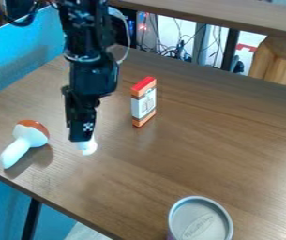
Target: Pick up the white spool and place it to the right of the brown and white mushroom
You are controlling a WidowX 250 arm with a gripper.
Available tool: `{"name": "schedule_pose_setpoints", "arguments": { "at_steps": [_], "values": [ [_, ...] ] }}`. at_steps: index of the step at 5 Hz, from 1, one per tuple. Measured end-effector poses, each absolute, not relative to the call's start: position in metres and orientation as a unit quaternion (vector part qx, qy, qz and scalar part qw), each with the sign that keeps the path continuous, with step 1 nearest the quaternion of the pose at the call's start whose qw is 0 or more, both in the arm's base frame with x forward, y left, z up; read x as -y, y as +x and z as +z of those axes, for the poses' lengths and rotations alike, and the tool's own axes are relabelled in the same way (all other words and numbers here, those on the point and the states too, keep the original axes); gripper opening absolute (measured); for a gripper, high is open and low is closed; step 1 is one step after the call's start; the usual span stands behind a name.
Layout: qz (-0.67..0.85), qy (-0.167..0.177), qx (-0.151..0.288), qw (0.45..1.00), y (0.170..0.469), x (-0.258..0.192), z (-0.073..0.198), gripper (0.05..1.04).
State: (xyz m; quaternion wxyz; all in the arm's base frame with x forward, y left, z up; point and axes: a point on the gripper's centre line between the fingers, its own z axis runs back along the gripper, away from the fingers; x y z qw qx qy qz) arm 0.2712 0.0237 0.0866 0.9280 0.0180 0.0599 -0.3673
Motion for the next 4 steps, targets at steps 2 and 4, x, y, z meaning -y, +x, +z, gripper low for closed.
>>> {"name": "schedule_pose_setpoints", "arguments": {
  "at_steps": [2, 4],
  "values": [
    [-0.359, 0.034, -0.12, 0.925, 0.258, -0.024, 0.065, 0.596],
    [-0.379, 0.006, -0.166, 0.91, 0.251, -0.021, 0.047, 0.595]
  ]
}}
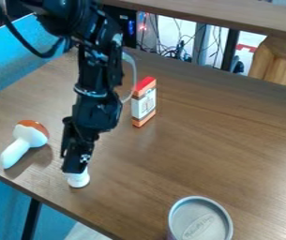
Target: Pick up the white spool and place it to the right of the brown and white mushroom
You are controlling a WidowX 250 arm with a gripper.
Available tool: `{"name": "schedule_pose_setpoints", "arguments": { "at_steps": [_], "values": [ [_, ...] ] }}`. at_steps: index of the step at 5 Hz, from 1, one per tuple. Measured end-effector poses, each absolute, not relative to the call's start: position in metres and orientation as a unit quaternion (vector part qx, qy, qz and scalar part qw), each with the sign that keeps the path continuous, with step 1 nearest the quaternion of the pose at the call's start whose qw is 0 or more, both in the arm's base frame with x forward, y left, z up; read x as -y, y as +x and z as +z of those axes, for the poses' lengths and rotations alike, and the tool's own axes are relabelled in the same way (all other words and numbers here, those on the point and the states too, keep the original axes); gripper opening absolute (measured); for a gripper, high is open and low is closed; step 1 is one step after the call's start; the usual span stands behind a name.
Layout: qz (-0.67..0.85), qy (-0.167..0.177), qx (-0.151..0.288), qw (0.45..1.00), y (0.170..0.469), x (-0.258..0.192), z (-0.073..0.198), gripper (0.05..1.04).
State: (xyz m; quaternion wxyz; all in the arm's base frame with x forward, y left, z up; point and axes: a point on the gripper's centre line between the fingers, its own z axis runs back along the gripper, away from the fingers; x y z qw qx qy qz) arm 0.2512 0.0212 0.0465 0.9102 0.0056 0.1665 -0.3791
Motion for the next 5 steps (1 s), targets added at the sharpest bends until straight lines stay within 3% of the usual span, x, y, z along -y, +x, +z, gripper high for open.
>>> {"name": "schedule_pose_setpoints", "arguments": {
  "at_steps": [1, 2, 3, 4, 5],
  "values": [
    [-0.38, 0.007, -0.162, 0.911, 0.257, -0.022, 0.044, 0.595],
    [-0.371, 0.007, -0.155, 0.915, 0.259, -0.028, 0.044, 0.672],
    [-0.337, 0.01, -0.139, 0.931, 0.255, -0.042, 0.049, 0.945],
    [-0.311, 0.011, -0.076, 0.947, 0.257, -0.05, 0.093, 1.011],
    [-0.29, 0.017, -0.031, 0.956, 0.268, -0.058, 0.129, 1.005]
  ]
}}
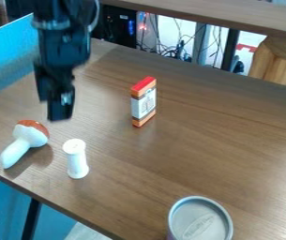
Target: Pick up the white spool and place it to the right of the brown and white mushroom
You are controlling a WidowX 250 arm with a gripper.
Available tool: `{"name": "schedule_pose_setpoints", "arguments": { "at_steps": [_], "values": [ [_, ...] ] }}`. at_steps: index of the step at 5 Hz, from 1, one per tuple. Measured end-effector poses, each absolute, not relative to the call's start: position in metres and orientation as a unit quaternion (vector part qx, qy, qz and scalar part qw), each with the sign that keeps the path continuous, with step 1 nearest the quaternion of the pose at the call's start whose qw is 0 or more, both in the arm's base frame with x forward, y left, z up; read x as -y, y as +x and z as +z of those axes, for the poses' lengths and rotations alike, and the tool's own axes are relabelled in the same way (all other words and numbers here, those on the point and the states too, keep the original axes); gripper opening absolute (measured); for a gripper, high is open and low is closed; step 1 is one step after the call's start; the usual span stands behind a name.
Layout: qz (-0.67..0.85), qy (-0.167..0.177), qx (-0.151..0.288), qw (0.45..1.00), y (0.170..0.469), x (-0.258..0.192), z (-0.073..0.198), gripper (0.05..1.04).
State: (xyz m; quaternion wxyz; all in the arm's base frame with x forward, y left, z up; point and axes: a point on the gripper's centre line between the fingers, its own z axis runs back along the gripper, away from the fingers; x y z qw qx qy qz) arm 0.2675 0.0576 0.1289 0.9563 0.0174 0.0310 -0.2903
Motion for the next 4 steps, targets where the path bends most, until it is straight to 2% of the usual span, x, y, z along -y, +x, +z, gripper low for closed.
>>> {"name": "schedule_pose_setpoints", "arguments": {
  "at_steps": [1, 2, 3, 4],
  "values": [
    [-0.269, 0.01, 0.0, 0.963, 0.308, -0.059, 0.147, 1.003],
    [-0.224, -0.008, -0.004, 0.975, 0.351, -0.059, 0.124, 1.001],
    [-0.198, 0.007, 0.004, 0.98, 0.382, -0.039, 0.118, 1.001],
    [-0.189, 0.003, 0.005, 0.982, 0.384, -0.021, 0.117, 1.001]
  ]
}}
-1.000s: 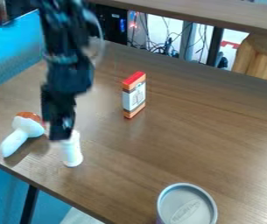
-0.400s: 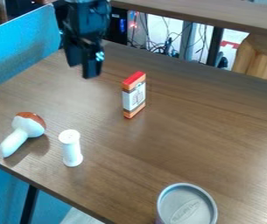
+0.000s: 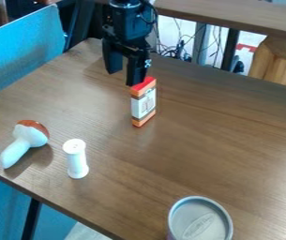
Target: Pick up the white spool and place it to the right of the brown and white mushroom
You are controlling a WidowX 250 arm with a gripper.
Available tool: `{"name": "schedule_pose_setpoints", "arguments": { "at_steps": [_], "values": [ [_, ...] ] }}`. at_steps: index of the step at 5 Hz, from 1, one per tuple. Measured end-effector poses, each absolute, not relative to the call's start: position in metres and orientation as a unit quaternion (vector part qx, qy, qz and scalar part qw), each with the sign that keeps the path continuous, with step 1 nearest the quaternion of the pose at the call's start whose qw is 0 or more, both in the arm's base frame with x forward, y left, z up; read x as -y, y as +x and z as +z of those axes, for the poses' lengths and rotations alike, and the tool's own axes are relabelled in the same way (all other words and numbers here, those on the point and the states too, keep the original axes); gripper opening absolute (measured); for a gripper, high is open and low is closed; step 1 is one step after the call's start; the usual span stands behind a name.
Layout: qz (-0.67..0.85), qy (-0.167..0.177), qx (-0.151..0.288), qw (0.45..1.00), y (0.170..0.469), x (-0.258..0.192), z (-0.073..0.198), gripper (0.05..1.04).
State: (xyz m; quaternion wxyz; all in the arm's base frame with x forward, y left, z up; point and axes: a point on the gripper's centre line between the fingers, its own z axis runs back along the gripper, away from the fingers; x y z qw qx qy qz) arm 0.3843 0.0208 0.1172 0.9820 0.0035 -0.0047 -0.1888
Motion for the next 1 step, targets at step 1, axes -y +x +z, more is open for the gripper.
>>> {"name": "schedule_pose_setpoints", "arguments": {
  "at_steps": [1],
  "values": [
    [-0.184, 0.006, -0.001, 0.983, 0.3824, -0.0142, 0.1152, 1.001]
  ]
}}
